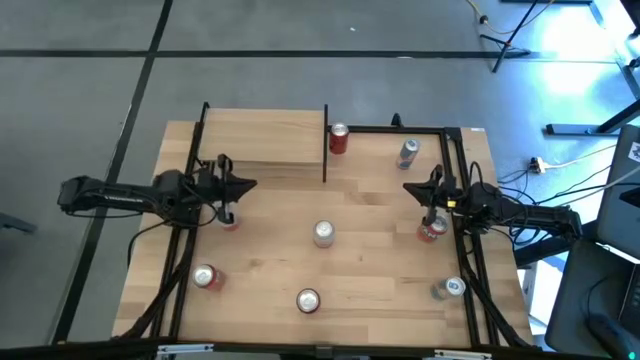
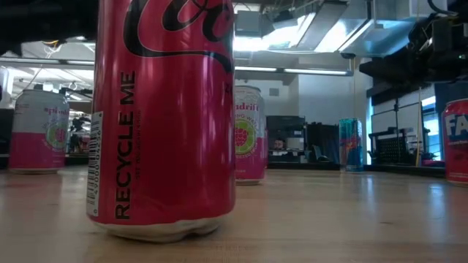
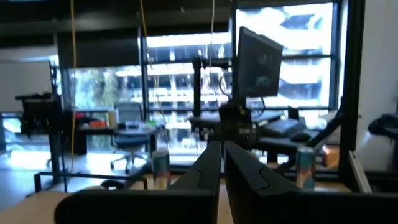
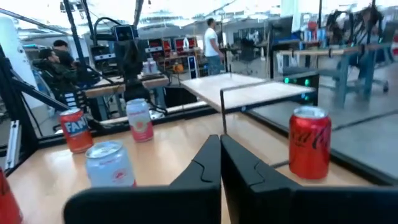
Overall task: Place canned beverage on shelf
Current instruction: Put the left pink soda can on the shelf
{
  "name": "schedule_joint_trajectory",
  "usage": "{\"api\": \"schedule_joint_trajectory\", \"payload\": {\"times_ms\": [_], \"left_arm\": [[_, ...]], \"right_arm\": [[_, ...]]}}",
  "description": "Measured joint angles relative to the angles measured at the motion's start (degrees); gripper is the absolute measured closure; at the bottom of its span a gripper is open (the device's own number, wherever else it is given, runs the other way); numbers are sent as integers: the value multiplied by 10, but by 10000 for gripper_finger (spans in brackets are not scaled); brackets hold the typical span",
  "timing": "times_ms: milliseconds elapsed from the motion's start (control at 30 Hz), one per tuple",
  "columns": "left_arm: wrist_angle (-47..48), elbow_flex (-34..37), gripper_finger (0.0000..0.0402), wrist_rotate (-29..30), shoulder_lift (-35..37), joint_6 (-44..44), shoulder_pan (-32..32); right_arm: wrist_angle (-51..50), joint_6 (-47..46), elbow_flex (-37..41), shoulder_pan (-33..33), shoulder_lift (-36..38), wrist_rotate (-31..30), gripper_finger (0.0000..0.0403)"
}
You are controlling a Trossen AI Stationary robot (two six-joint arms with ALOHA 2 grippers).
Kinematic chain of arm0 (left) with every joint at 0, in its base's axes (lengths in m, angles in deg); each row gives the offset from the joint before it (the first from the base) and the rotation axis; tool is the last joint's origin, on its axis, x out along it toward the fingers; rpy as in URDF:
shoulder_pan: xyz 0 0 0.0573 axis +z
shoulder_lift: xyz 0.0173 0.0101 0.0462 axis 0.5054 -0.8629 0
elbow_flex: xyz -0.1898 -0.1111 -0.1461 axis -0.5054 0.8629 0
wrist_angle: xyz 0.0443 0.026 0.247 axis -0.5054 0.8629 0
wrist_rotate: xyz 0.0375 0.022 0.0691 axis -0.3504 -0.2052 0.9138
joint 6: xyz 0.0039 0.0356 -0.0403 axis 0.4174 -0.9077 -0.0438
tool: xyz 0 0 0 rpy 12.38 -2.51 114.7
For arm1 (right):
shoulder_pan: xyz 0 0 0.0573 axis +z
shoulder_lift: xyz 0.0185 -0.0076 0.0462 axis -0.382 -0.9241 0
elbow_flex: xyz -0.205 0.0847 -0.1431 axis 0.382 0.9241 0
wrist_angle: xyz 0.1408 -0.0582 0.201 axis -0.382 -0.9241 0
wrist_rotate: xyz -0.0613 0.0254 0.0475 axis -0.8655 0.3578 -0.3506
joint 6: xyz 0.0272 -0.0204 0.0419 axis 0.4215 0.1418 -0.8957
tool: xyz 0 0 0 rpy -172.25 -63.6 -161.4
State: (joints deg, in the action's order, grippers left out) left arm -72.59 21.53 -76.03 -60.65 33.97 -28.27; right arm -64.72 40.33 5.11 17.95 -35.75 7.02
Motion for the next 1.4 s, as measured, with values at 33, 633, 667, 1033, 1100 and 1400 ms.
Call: {"api": "schedule_joint_trajectory", "payload": {"times_ms": [33,633,667,1033,1100,1400], "left_arm": [[9,-17,391,1,-22,0,0],[391,-282,244,58,-203,106,14],[431,-300,225,63,-204,124,14],[761,-426,112,64,-207,376,-5],[802,-427,114,64,-207,423,-12],[970,-427,132,46,-207,581,-29]], "right_arm": [[3,4,0,0,0,0,402],[2,44,-1,0,0,5,402],[4,51,-1,0,0,5,402],[12,72,-1,0,0,26,402],[12,72,-1,0,0,31,402],[12,74,-1,0,0,30,402]]}}
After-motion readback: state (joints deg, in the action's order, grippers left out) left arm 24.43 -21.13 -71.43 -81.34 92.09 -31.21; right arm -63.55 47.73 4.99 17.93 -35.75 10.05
